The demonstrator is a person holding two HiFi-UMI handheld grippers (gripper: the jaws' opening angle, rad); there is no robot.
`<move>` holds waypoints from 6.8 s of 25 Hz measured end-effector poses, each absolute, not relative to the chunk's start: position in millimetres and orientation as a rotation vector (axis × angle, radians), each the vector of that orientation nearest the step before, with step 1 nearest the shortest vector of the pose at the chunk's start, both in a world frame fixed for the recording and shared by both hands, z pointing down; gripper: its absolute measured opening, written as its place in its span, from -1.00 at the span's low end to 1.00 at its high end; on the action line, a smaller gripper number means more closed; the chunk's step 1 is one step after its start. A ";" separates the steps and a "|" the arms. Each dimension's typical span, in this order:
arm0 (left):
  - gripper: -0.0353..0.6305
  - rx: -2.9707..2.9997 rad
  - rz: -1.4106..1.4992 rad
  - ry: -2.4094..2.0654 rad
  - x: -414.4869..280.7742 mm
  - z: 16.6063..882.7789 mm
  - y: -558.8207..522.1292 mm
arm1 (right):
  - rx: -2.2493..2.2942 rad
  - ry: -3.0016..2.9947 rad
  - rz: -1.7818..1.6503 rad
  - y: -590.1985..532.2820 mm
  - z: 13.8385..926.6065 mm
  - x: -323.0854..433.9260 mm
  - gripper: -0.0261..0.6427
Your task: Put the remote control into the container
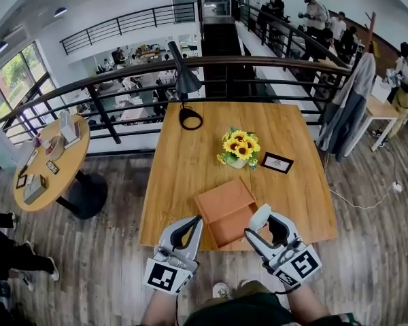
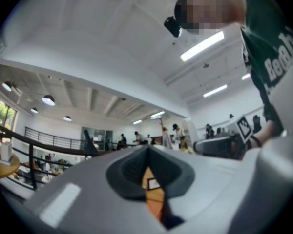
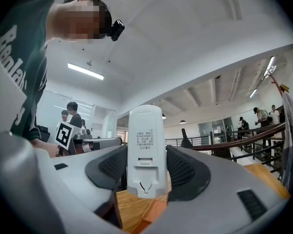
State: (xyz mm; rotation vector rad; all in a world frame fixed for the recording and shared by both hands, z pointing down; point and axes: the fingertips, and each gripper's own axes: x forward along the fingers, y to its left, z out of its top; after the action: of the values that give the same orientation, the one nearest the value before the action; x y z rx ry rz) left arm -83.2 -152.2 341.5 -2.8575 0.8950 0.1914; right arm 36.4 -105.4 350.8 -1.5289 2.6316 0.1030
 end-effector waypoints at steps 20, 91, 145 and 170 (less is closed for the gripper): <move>-0.90 -2.912 0.210 0.949 -35.2 354.0 -158.0 | -1.288 3.221 0.193 -157.4 440.3 34.8 -0.15; -0.90 -2.888 -0.015 1.265 -7.8 468.8 -231.3 | -0.813 3.947 -0.275 -193.3 697.7 42.8 -0.15; -0.90 -2.955 0.079 1.384 -28.2 494.6 -230.9 | -0.794 4.145 -0.571 -194.5 748.7 48.7 -0.15; -0.90 -2.933 0.071 1.320 -26.9 473.3 -218.6 | -0.815 4.064 -0.571 -194.1 717.0 38.6 -0.14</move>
State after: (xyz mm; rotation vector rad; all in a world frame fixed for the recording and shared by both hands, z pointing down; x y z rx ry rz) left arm -26.9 -218.6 473.3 -2.9331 1.3196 0.0706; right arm 38.6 -194.1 717.0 -0.8145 4.0636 -0.5712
